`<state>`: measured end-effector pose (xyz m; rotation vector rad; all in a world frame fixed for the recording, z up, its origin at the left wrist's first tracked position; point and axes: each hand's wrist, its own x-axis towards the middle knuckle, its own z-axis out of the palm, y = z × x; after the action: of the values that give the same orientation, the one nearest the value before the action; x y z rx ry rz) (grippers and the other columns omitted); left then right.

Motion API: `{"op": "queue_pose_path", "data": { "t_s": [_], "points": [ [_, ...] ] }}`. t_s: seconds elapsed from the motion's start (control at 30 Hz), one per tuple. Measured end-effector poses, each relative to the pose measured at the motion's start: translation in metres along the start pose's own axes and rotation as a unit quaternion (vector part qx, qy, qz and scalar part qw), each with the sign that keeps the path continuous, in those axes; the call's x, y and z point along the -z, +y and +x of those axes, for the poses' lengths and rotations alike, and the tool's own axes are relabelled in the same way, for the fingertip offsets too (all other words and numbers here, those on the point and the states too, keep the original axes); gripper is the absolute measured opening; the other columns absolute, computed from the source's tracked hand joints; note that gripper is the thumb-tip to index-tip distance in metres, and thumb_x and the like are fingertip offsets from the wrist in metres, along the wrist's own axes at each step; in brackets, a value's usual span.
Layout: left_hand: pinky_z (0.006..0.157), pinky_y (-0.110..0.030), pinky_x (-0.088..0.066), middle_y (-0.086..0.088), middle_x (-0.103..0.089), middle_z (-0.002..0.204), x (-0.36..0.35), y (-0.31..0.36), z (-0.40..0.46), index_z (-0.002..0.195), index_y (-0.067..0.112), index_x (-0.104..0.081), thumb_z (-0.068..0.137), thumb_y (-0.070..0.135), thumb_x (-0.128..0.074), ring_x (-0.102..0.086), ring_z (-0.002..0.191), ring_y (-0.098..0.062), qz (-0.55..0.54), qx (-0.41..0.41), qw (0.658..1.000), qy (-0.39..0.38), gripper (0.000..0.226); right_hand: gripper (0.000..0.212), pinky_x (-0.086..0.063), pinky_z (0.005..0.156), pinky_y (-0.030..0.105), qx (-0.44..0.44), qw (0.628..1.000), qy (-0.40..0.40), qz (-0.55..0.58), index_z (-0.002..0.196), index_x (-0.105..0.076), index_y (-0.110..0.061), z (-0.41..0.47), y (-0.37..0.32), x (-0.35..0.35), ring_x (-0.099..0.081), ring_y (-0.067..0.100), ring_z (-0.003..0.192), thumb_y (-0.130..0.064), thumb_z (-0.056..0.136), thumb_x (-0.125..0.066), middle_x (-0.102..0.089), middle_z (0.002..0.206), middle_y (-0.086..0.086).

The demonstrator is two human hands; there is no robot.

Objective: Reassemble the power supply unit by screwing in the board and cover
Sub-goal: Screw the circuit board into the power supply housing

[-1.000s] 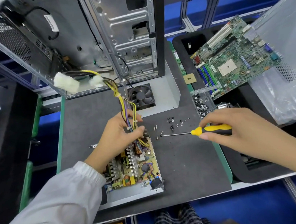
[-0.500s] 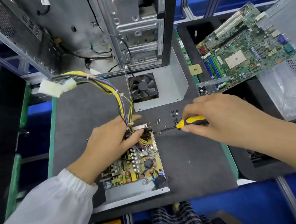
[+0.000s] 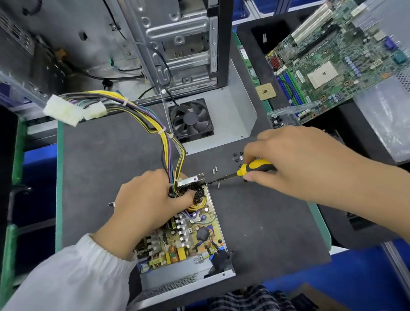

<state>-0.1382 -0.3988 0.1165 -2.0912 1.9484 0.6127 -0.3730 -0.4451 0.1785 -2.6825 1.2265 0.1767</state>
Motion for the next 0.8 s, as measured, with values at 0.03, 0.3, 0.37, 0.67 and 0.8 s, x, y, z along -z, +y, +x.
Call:
{"op": "queue_pose_path", "data": {
  "t_s": [0.03,0.3,0.37,0.67,0.8],
  "points": [
    [0.065,-0.033,-0.050,0.004,-0.062,0.076,0.001,0.000,0.001,0.100,0.029,-0.066,0.077,0.070,-0.043,-0.060,0.073,-0.020,-0.007,0.002,1.000,-0.010,0.052,0.027,-0.035,0.057,0.029,0.001,1.000,-0.003,0.005,0.100,-0.058,-0.030,0.000,-0.001,0.000,-0.052,0.016,0.076,-0.051,0.092,-0.044,-0.051,0.083,-0.007],
    [0.071,-0.036,-0.053,0.004,-0.065,0.081,0.004,0.002,0.001,0.105,0.030,-0.065,0.081,0.067,-0.047,-0.063,0.077,-0.021,-0.017,0.006,0.999,-0.029,0.047,0.026,-0.029,0.054,0.028,0.021,0.999,-0.020,-0.016,0.100,-0.056,-0.028,0.011,-0.014,-0.001,-0.052,0.019,0.076,-0.049,0.093,-0.043,-0.043,0.080,-0.007],
    [0.072,-0.037,-0.054,0.004,-0.065,0.081,0.004,0.002,0.001,0.106,0.030,-0.065,0.082,0.067,-0.048,-0.063,0.076,-0.021,-0.018,0.006,0.999,-0.030,0.047,0.025,-0.027,0.052,0.028,0.024,0.999,-0.023,-0.030,0.100,-0.056,-0.028,0.014,-0.016,0.001,-0.052,0.019,0.078,-0.049,0.093,-0.043,-0.043,0.080,-0.008],
    [0.072,-0.037,-0.054,0.006,-0.065,0.083,0.004,0.002,0.001,0.107,0.032,-0.064,0.083,0.065,-0.052,-0.063,0.077,-0.020,-0.040,0.007,0.999,-0.032,0.042,0.024,-0.019,0.047,0.026,0.028,0.995,-0.047,-0.088,0.099,-0.054,-0.027,0.020,-0.023,0.009,-0.043,0.019,0.073,-0.047,0.094,-0.043,-0.038,0.079,-0.006],
    [0.069,-0.035,-0.051,0.006,-0.064,0.084,0.002,0.002,0.002,0.106,0.032,-0.064,0.083,0.065,-0.053,-0.062,0.077,-0.020,-0.038,0.007,0.999,-0.028,0.042,0.021,-0.016,0.046,0.026,0.028,0.993,-0.057,-0.103,0.095,-0.050,-0.027,0.022,-0.027,0.011,-0.040,0.021,0.071,-0.047,0.094,-0.044,-0.031,0.072,-0.006]
  ]
}}
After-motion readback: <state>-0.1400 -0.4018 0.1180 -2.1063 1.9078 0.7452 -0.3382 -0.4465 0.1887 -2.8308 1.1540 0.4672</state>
